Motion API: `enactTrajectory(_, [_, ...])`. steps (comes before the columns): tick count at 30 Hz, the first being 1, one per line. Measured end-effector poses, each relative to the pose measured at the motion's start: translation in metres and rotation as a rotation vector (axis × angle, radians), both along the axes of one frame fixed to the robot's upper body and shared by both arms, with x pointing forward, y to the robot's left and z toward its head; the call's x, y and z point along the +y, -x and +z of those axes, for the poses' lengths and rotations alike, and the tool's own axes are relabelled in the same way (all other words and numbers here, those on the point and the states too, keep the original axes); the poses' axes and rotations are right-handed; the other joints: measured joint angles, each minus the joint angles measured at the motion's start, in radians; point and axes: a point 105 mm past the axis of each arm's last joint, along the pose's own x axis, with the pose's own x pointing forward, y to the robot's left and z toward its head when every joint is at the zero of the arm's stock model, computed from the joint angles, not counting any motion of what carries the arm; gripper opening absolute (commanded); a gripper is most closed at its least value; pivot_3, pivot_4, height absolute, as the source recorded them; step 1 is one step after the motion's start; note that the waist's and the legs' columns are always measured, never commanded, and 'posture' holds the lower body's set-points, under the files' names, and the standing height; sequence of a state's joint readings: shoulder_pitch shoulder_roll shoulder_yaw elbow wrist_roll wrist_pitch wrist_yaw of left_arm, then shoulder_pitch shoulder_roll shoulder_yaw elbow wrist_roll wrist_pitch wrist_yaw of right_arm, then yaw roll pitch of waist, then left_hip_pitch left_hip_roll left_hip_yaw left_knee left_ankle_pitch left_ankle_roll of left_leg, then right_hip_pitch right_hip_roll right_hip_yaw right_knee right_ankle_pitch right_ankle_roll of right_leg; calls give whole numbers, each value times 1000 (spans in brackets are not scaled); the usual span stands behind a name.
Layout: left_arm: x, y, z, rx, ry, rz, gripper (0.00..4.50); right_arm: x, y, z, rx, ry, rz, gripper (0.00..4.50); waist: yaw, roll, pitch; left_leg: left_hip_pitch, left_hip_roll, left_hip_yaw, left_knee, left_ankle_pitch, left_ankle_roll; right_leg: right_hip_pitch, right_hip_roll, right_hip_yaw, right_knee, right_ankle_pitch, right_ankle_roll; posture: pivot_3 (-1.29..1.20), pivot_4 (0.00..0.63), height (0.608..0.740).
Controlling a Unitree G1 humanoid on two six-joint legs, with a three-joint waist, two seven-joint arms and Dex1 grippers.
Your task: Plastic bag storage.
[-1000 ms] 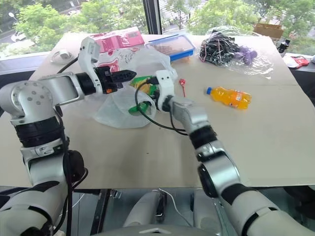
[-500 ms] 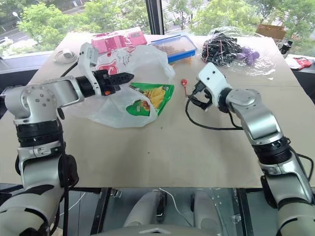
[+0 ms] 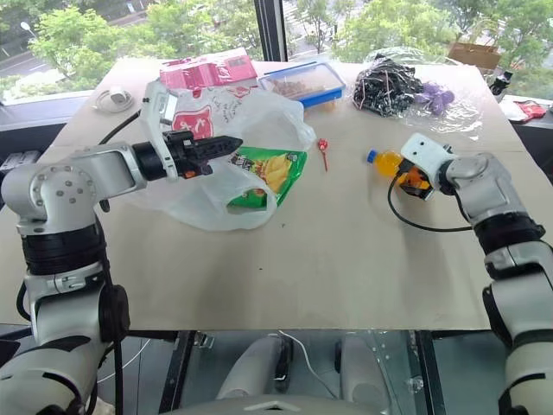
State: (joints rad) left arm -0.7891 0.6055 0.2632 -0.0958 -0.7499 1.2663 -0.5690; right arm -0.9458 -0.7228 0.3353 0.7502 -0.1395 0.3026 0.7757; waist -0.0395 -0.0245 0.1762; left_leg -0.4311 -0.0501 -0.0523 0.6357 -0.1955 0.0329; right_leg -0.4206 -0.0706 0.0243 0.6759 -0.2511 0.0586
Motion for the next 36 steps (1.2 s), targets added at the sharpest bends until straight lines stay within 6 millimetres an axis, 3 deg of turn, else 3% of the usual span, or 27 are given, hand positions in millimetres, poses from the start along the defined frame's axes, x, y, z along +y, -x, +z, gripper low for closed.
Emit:
enactTrajectory(2, [-1, 3, -2, 1, -8, -3, 0, -3, -4, -1, 26, -15, -9, 4479, 0, 0, 0, 1, 0, 0, 0, 0, 0, 3, 0, -1, -1, 0, 0, 0, 150, 732])
enactTrajectory(5, [-1, 6, -4, 3, -12, -8, 0, -9, -4, -4, 58, -29, -16, 3225, 4, 0, 0, 3, -1, -4, 1, 0, 0, 7, 0, -4, -4, 0, 0, 0, 150, 732])
enactTrajectory(6, [-1, 6, -4, 4, -13, -8, 0, -9, -3, -4, 57, -30, -7, 3071, 6, 0, 0, 3, -1, -5, 2, 0, 0, 8, 0, -5, -4, 0, 0, 0, 150, 732])
enactTrajectory(10, [1, 6, -3, 6, -5, 0, 0, -5, 0, -2, 55, -71, 32, 3071, 5, 0, 0, 1, -1, -7, 1, 0, 0, 7, 0, -6, -4, 0, 0, 0, 150, 732])
enactTrajectory(13, [0, 5, 0, 6, 19, 3, 0, 9, 14, 0, 58, -143, 98, 3071, 4, 1, 1, 0, 0, -7, 1, 0, 0, 5, 0, -6, -4, 0, 0, 0, 150, 732])
enactTrajectory(16, [2, 1, 4, 7, 42, 19, 0, 39, 43, 5, 86, -226, 215, 3071, 5, 4, 2, -2, -1, -7, 1, 0, 0, 3, 0, -6, -4, 0, 0, 0, 150, 732])
enactTrajectory(18, [1, 0, 7, 5, 46, 13, 0, 71, 62, 18, 87, -277, 309, 3071, 1, 5, 3, -1, -1, -7, 1, 0, 0, 3, 0, -5, -4, 0, 0, 0, 150, 732])
enactTrajectory(22, [-3, 2, 9, 2, 52, -25, 0, 133, 77, 41, 33, -395, 402, 3071, -1, 4, 3, 1, 0, -7, 2, 0, 0, 4, 0, -5, 0, 0, 0, 0, 150, 732])
enactTrajectory(26, [-15, 9, 9, 11, 60, -112, 0, 177, 69, 46, 1, -398, 442, 3071, 8, 4, 3, 0, -2, -8, 4, 0, 0, 4, 0, -6, 1, 0, 0, 0, 150, 732])
enactTrajectory(31, [-19, 16, 16, 0, 79, -175, 0, 222, 38, 38, -25, -327, 451, 3071, 5, 4, 3, -1, -3, -7, 4, 0, 0, 3, 0, -6, 1, 0, 0, 0, 150, 732])
enactTrajectory(35, [-20, 20, 17, -9, 75, -194, 0, 284, 12, 42, -123, -264, 503, 3071, -10, 4, 3, -1, -2, -6, 0, 1, -2, -1, 1, -3, 2, 0, 0, 0, 150, 732])
enactTrajectory(36, [-19, 20, 16, -6, 74, -186, 0, 300, 9, 46, -160, -250, 533, 3571, -12, 4, 3, -1, -1, -6, -1, 1, -2, -2, 2, -3, 2, 0, 0, 0, 150, 732])
